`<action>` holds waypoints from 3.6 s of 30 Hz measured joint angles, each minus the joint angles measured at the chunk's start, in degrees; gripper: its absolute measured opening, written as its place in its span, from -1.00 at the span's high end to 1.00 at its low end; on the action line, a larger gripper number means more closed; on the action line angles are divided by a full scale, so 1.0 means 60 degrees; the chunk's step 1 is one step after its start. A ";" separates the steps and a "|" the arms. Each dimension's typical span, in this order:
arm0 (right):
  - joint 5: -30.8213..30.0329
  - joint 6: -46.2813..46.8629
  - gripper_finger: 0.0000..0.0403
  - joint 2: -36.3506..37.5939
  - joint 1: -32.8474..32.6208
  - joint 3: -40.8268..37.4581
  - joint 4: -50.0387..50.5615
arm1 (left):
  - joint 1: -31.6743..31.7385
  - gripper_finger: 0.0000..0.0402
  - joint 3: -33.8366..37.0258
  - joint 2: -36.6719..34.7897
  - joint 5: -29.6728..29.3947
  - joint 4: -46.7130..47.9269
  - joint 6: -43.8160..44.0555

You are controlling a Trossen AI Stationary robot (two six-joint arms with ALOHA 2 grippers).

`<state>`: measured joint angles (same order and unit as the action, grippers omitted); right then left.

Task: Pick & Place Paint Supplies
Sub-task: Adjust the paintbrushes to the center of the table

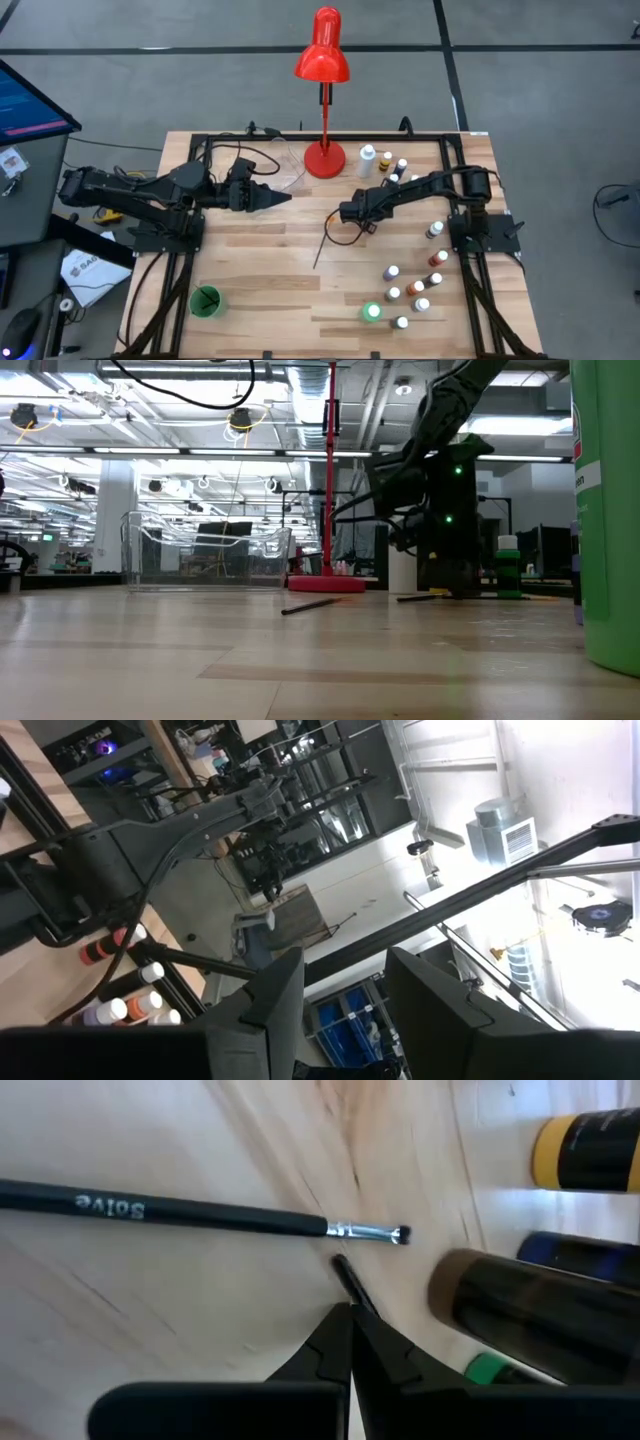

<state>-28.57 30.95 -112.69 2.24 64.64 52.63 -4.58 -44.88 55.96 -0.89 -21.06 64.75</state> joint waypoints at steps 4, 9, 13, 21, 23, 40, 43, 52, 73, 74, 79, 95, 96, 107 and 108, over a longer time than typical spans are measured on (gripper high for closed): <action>0.0606 0.0071 1.00 -0.0011 -0.0261 0.0337 -0.0110 | 0.0000 0.32 0.0000 0.0000 0.0004 -0.0001 0.0000; 0.2124 -0.0788 1.00 0.0006 -0.0885 0.1240 -0.0455 | 0.0000 0.32 0.0000 0.0000 0.0007 0.0000 0.0000; 0.1932 -0.1192 1.00 0.0157 -0.1167 0.1736 0.0805 | 0.0000 0.32 0.0000 0.0002 0.0013 0.0000 0.0000; 0.1004 -0.0748 1.00 0.0237 -0.1009 0.0909 0.2470 | 0.0000 0.32 0.0000 0.0002 0.0127 0.0002 0.0000; 0.0688 -0.0514 1.00 0.0230 -0.0962 0.0525 0.2671 | 0.0000 0.32 0.0000 0.0001 0.0127 -0.0009 0.0000; -0.0826 -0.0449 1.00 0.0230 -0.0159 -0.0699 0.2467 | 0.0000 0.32 0.0000 0.0002 -0.0018 -0.0002 0.0004; -0.0824 -0.0652 1.00 0.0230 0.0075 -0.0718 0.2029 | 0.0000 0.32 0.0000 0.0000 -0.0018 0.0000 0.0004; -0.0286 -0.0542 1.00 0.0264 0.0134 -0.1170 0.0883 | 0.0000 0.32 0.0000 0.0000 -0.0008 0.0000 0.0004; -0.0441 -0.0104 1.00 0.0314 -0.0773 0.0020 0.2794 | 0.0000 0.32 0.0000 0.0000 0.0024 -0.0002 0.0000; -0.0591 -0.0109 1.00 0.0314 -0.0633 -0.0071 0.2830 | 0.0000 0.32 0.0000 0.0000 0.0029 0.0000 0.0000; -0.1092 -0.0225 1.00 0.0398 -0.0141 -0.0676 0.2866 | 0.0000 0.32 0.0000 0.0000 0.0024 -0.0002 0.0000; -0.0348 -0.0649 1.00 0.0580 0.0105 -0.1806 0.0663 | 0.0000 0.32 0.0000 0.0000 -0.0211 0.0000 0.0000; -0.0267 -0.0524 1.00 0.0580 -0.0026 -0.1764 0.0641 | 0.0000 0.32 0.0000 0.0000 -0.0211 -0.0007 0.0002; 0.1780 -0.0293 1.00 0.0539 -0.1868 0.0349 0.0434 | 0.0000 0.32 0.0000 0.0000 -0.0211 0.0000 0.0000; 0.1659 -0.0330 1.00 0.0541 -0.1946 0.0521 0.0658 | 0.0000 0.32 0.0000 0.0000 -0.0211 0.0000 0.0003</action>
<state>-18.62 28.97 -109.44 -9.44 67.76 56.57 -4.58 -44.88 55.96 -2.15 -21.06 64.77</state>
